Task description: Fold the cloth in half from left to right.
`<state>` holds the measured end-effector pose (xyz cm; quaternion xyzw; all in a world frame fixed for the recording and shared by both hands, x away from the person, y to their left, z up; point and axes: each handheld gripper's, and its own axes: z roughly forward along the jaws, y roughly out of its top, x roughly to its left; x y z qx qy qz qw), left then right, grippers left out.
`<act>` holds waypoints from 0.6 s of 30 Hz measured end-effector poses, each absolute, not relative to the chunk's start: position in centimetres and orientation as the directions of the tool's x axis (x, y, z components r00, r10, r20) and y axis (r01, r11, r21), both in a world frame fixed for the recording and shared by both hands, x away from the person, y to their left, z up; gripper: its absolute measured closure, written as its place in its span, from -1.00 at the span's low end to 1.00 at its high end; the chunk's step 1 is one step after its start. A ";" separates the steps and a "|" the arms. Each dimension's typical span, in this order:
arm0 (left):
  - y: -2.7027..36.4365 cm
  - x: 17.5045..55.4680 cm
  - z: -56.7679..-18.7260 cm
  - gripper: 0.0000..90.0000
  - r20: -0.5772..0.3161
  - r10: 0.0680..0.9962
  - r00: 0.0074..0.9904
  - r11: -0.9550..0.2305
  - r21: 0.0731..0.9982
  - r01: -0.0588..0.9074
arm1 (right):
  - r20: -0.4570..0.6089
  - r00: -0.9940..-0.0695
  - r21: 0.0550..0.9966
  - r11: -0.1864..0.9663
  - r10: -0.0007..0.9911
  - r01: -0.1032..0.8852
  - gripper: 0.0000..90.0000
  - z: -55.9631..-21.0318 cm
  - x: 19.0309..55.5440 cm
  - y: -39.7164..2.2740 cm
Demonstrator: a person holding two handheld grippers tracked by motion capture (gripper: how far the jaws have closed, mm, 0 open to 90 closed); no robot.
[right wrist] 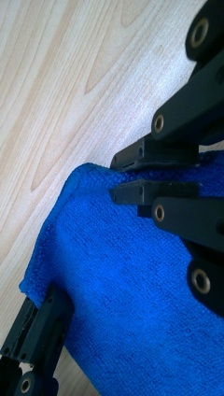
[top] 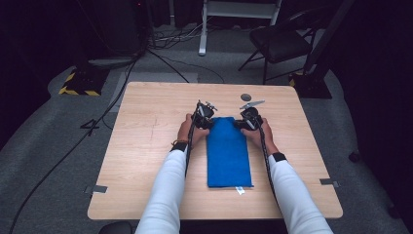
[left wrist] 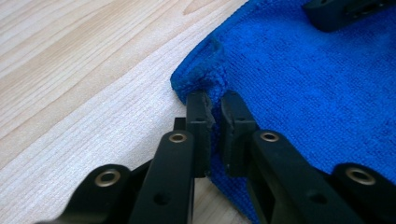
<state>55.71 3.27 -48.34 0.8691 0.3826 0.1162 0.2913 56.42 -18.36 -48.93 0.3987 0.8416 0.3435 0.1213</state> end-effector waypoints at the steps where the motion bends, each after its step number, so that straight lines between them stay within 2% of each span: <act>1: 3.2 55.7 -48.3 0.87 -0.021 0.733 0.680 -0.538 0.594 0.598 | 0.069 -0.652 0.673 0.447 0.755 0.589 0.88 -48.9 56.4 -18.3; 11: 3.2 55.9 -48.3 0.91 -0.010 0.752 0.659 -0.518 0.609 0.601 | 0.023 -0.662 0.694 0.465 0.749 0.551 0.90 -48.4 56.2 -18.2; 18: 2.9 55.9 -46.6 0.92 0.052 0.759 0.649 -0.525 0.638 0.563 | -0.013 -0.655 0.729 0.455 0.756 0.511 0.90 -47.0 56.2 -18.1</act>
